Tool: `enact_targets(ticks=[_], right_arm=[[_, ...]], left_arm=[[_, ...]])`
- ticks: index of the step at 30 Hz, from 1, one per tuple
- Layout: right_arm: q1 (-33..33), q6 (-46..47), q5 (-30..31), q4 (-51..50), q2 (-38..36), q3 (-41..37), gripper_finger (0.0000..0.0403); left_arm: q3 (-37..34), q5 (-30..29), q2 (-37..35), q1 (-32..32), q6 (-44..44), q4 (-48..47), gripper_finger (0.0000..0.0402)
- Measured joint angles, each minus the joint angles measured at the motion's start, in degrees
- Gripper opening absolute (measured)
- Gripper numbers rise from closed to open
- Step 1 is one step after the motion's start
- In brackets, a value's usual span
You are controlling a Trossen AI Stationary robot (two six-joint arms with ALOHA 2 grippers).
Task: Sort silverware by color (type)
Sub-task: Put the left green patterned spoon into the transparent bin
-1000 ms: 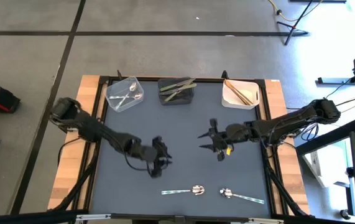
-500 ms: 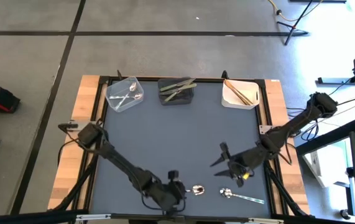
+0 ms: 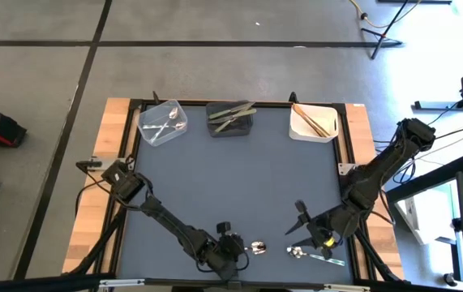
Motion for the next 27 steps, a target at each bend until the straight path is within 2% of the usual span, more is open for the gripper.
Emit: enact_targets(ticks=[4,10,14,19,23,27], right_arm=[[0.72,0.87,2.53,0.65,1.68,-0.04,0.0175],[0.69,1.91,2.71,1.81,2.81,-0.06,0.0175],[0.69,1.46,3.28,1.82,2.81,-0.06,0.0175],[0.57,-1.31,4.15,1.93,2.81,-0.06,0.0175],[0.53,-5.93,9.07,2.11,2.77,-0.04,0.0175],[0.53,-11.66,15.97,2.31,2.73,-0.04,0.0175]], left_arm=[[0.0,-0.44,0.08,-0.53,-0.08,-0.1,0.0076],[-0.02,-0.52,0.14,-0.68,0.09,-0.05,0.0019],[-0.2,-0.76,-0.81,-0.72,0.41,-0.59,0.002],[-0.44,-1.82,-4.04,-0.98,4.79,-2.24,0.004],[-0.33,-4.57,-7.65,-0.82,7.33,-5.97,0.0037],[-0.35,-10.09,-11.17,-0.74,9.48,-12.23,0.0033]])
